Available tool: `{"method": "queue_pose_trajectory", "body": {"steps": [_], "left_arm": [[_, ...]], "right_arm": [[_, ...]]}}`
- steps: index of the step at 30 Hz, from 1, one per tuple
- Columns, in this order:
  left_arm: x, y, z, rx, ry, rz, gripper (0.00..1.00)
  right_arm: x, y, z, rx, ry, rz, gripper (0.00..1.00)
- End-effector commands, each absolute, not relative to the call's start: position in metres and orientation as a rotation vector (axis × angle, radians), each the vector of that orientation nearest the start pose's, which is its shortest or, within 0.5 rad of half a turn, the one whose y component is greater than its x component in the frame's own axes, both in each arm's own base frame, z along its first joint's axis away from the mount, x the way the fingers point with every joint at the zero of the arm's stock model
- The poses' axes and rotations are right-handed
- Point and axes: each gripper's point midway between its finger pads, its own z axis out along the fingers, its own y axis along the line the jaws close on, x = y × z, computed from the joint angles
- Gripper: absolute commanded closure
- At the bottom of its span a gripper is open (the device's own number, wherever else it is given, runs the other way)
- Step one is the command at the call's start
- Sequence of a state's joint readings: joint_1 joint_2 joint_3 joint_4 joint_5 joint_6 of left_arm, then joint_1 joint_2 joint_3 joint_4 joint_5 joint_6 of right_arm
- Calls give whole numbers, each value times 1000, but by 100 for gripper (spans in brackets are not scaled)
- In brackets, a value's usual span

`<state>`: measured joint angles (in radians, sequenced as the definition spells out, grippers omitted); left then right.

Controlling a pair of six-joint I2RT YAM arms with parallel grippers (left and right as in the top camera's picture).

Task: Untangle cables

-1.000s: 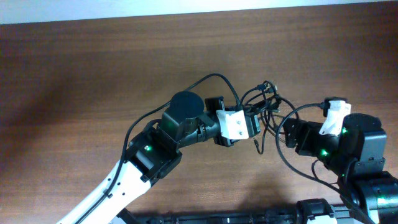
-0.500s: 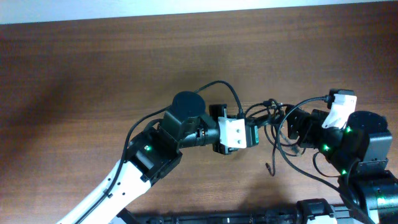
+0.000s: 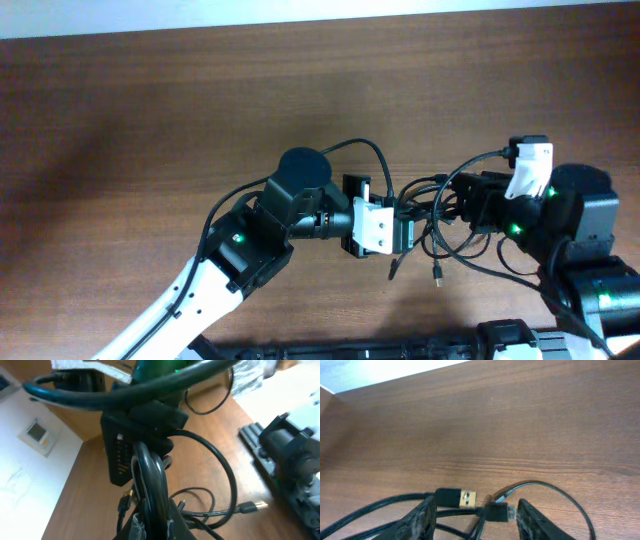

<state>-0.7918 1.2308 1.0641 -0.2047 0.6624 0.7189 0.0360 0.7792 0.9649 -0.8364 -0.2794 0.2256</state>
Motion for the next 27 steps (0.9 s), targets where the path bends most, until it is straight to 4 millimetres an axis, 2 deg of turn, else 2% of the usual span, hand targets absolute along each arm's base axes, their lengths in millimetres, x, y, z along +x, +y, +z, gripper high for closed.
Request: {"method": "queue_pose_trajectory", "body": {"steps": [1,3,7,11,16,20,22,25,27], "left_arm": [[217,-339,307,1547,1121,-519,100],[236,-332,304,1500,1190,-401,100],[259,-320,301,1431,1280,-264,100],[270,-312,300,1390,1326,-191,100],[278,-309,308,1296,1377,-205,100],[279,-311,315,1276,1353,-212,100],[279,-311,314,1278,1355,-211,100],[280,-310,313,1277,1364,-204,100],[285,-305,311,1247,1400,-172,100]], "right_arm": [[248,65,262,15,2230,509,53],[246,65,259,18,2247,511,53],[240,65,252,24,2281,517,54],[238,72,253,4,2281,562,55],[235,78,254,-15,2282,606,60],[232,77,251,-36,2297,595,81],[233,76,251,-35,2298,585,95],[233,75,250,-29,2300,576,96],[236,64,247,51,2311,514,96]]}}
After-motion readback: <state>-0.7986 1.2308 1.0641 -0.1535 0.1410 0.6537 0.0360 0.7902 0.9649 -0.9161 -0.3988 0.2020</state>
